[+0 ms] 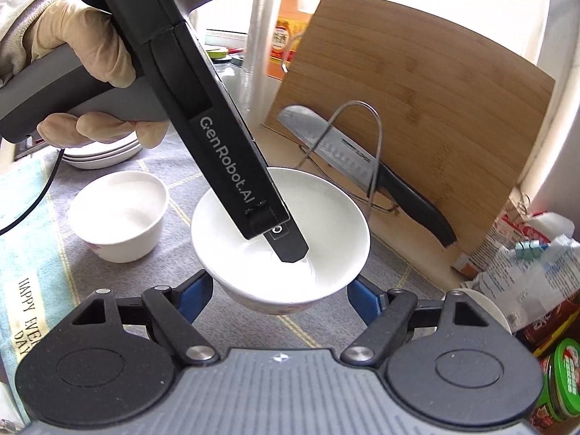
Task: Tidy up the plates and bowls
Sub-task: 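Lift the floral bowl with both tools and carry it toward the large white bowl, then lower the floral bowl into the large white bowl with both tools, then open both tools and withdraw them from the nested bowls, then move both tools to the small plain white bowl near the green jar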
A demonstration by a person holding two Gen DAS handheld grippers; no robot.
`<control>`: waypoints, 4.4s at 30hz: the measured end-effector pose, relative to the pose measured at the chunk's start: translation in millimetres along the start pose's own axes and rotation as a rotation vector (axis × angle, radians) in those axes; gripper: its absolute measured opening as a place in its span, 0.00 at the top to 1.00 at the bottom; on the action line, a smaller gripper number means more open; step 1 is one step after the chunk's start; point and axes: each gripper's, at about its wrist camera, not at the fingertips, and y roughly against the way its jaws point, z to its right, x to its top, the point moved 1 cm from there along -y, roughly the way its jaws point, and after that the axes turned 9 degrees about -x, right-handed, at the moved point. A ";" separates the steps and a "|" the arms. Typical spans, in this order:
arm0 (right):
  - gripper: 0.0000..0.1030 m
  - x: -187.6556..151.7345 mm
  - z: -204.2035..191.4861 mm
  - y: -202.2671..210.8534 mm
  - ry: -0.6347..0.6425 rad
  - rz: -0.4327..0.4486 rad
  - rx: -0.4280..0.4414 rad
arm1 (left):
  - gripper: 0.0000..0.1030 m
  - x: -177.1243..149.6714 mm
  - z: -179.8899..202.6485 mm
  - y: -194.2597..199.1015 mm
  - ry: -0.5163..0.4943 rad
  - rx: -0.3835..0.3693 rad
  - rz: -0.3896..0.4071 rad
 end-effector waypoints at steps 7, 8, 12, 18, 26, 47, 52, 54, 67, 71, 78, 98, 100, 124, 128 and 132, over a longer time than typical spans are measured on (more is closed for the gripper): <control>0.18 17.2 -17.2 -1.0 0.052 0.045 0.052 | 0.39 -20.6 -10.0 28.3 0.053 0.056 0.041; 0.18 19.5 -20.0 -2.2 0.060 0.049 0.058 | 0.39 -24.0 -11.8 33.5 0.060 0.066 0.048; 0.18 29.2 -32.7 -8.0 0.090 0.066 0.090 | 0.39 -37.4 -17.8 48.9 0.095 0.105 0.066; 0.18 43.4 -55.1 -14.1 0.142 0.089 0.143 | 0.39 -60.8 -28.9 67.0 0.155 0.153 0.080; 0.18 52.8 -83.0 -21.0 0.194 0.096 0.206 | 0.39 -89.7 -42.1 84.5 0.227 0.197 0.096; 0.18 41.2 -117.9 -36.6 0.223 0.042 0.254 | 0.39 -117.8 -61.1 74.9 0.301 0.193 0.065; 0.18 40.8 -117.4 -39.3 0.212 0.036 0.266 | 0.39 -118.1 -64.1 71.4 0.303 0.193 0.055; 0.18 40.6 -117.4 -39.7 0.206 0.033 0.270 | 0.39 -118.2 -64.6 70.4 0.306 0.191 0.054; 0.18 40.3 -114.5 -43.9 0.175 0.017 0.296 | 0.39 -116.8 -70.1 64.3 0.304 0.195 0.041; 0.18 40.1 -113.8 -44.5 0.170 0.019 0.301 | 0.39 -116.5 -71.6 62.5 0.300 0.202 0.036; 0.05 39.4 -114.3 -41.7 0.177 0.038 0.292 | 0.37 -115.7 -72.4 63.2 0.297 0.200 0.048; 0.01 29.9 -125.8 -9.8 0.264 0.151 0.426 | 0.20 -123.9 -66.2 83.1 0.339 0.255 0.138; 0.01 29.0 -125.5 -9.8 0.264 0.150 0.424 | 0.20 -124.4 -65.0 83.4 0.339 0.252 0.140; 0.00 -22.4 -33.2 -13.7 0.023 -0.062 0.109 | 0.02 -107.5 29.6 80.4 0.073 0.292 0.386; 0.00 -50.9 13.4 -16.3 -0.121 -0.173 -0.033 | 0.01 -96.6 59.5 49.8 0.006 0.209 0.352; 0.00 -79.1 52.6 -12.3 -0.246 -0.254 -0.168 | 0.01 -83.1 75.7 16.8 0.000 0.159 0.326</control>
